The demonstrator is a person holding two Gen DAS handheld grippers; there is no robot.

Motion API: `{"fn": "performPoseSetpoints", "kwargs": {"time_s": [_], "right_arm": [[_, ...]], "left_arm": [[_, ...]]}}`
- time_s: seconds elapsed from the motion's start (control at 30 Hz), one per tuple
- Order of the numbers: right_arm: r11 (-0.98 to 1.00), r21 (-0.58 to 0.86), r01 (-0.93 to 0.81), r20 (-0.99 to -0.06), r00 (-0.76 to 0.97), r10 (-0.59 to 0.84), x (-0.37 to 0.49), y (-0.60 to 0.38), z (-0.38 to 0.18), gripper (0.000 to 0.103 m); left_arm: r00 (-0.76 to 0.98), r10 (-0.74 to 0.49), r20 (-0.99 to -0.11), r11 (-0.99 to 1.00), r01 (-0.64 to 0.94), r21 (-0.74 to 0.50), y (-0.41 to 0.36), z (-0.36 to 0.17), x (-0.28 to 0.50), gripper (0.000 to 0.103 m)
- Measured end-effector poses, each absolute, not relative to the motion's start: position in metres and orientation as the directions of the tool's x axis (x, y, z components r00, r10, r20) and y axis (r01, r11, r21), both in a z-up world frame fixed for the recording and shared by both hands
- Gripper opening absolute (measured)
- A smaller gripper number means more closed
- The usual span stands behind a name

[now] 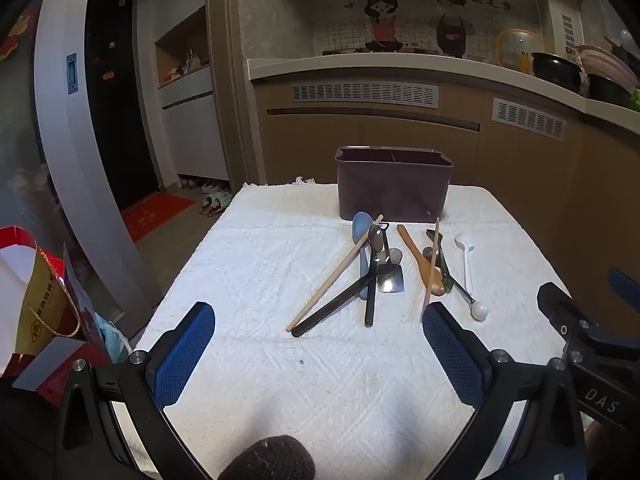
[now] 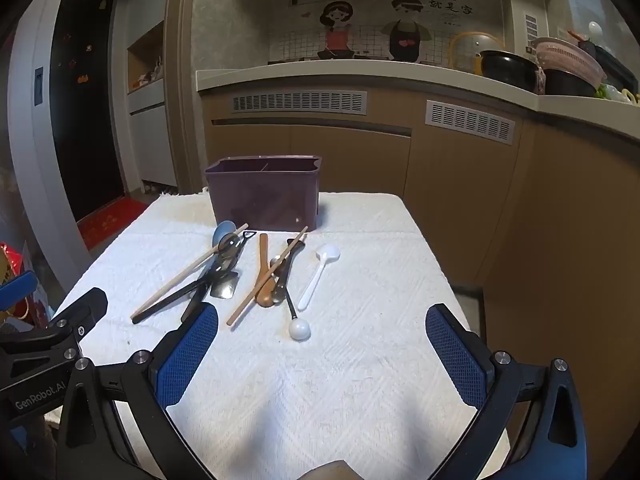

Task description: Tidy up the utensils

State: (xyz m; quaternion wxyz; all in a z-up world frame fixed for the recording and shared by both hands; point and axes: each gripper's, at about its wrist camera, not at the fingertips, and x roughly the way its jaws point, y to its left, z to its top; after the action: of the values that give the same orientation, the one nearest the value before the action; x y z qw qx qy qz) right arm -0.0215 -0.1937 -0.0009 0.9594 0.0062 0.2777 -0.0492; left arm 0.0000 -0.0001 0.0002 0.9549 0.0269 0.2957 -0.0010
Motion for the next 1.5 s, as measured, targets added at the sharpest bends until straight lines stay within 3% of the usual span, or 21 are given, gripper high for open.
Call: {"fn": "performPoseSetpoints", "kwargs": {"time_s": [1.5], "right_arm": [[0.995,0.007,0.104,-0.552,0.830,-0.083,-0.019,-0.197,-0.008,0.103]], "left_arm": [[0.816,0.001,-0.578,0.999,0.030,0.044,-0.002,-0.001,-0.002,0.103]]}}
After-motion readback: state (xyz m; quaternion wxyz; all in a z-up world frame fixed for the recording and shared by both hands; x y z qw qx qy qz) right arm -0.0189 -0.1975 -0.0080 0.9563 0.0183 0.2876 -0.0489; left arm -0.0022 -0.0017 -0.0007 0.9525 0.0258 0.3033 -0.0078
